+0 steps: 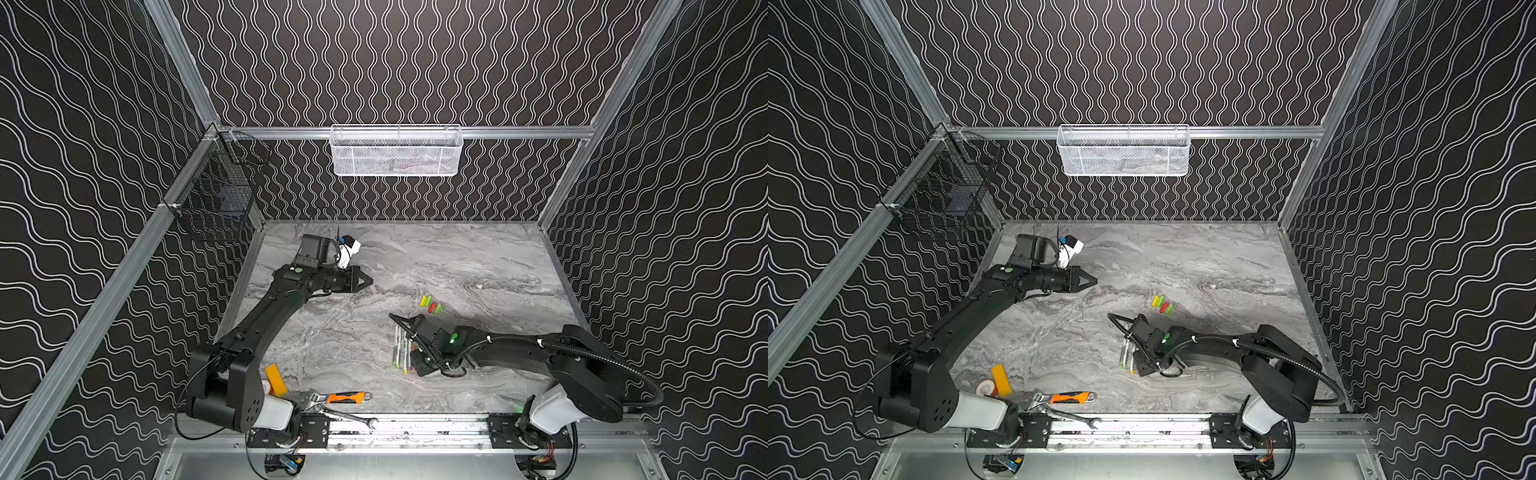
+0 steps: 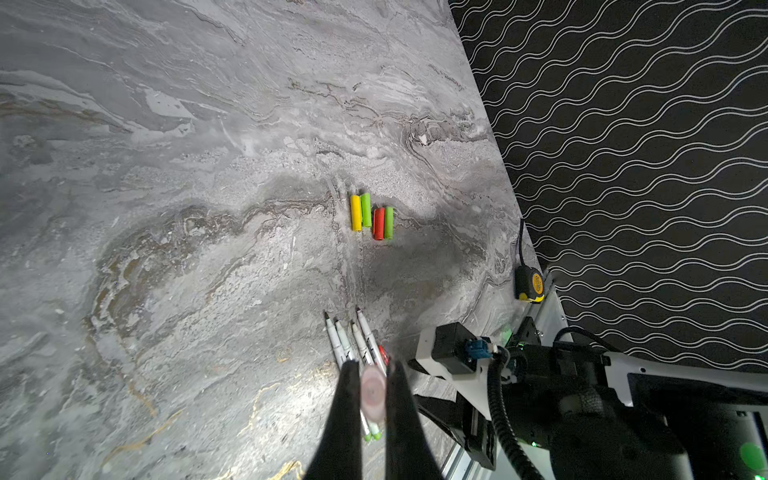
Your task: Insert the pens into the pen caps
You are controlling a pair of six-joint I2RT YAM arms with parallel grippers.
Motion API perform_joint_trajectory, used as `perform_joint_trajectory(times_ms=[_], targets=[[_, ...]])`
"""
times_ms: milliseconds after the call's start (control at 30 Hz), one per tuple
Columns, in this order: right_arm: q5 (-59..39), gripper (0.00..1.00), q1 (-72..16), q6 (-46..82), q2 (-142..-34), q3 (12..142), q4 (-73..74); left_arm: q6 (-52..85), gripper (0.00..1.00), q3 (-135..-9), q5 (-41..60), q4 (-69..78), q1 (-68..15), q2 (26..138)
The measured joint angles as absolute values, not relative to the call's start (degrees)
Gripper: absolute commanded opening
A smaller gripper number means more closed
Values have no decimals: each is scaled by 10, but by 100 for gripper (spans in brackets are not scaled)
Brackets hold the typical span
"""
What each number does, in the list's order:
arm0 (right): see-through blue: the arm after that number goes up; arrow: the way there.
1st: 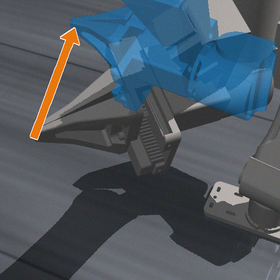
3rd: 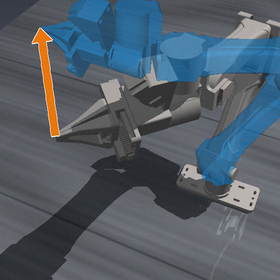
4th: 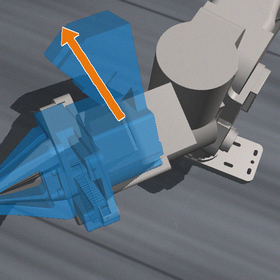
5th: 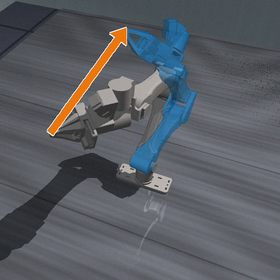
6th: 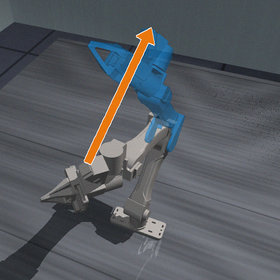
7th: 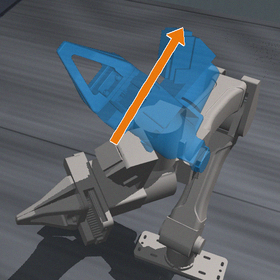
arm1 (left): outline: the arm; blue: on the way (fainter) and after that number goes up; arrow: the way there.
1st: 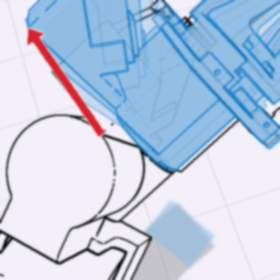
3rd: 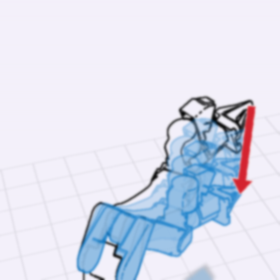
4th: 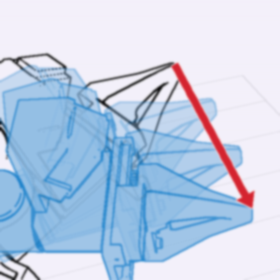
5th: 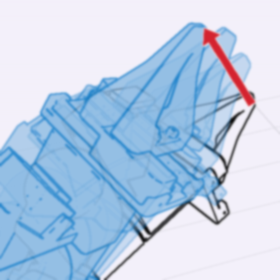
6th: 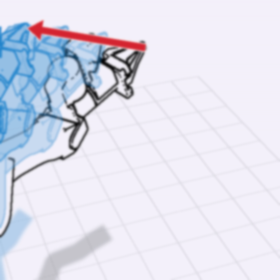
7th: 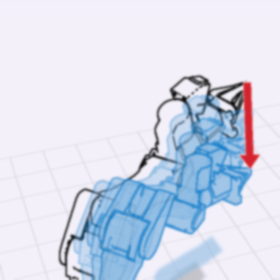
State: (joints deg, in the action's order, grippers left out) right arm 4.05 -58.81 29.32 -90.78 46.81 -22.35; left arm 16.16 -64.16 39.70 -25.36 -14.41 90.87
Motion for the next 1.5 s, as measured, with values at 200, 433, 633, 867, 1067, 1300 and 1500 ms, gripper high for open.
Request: perform_joint_trajectory(times_ms=[200, 433, 633, 867, 1067, 1300, 1500], targets=[[45, 36, -592, 291, -919, 480, -233, 162, 0, -642, 397, -254, -144, 909], [57, 31, -593, 284, -925, 482, -238, 162, 0, -642, 397, -254, -143, 909], [67, 30, -597, 260, -922, 479, -249, 162, 0, -644, 392, -258, -143, 896], [81, 26, -608, 239, -930, 486, -269, 178, 0, -630, 378, -255, -143, 867], [94, 20, -619, 244, -957, 510, -295, 196, 0, -623, 369, -243, -143, 863], [100, 16, -621, 271, -972, 522, -310, 210, 0, -648, 362, -225, -143, 873], [101, 14, -605, 287, -965, 520, -303, 210, 0, -670, 359, -223, -143, 880]])
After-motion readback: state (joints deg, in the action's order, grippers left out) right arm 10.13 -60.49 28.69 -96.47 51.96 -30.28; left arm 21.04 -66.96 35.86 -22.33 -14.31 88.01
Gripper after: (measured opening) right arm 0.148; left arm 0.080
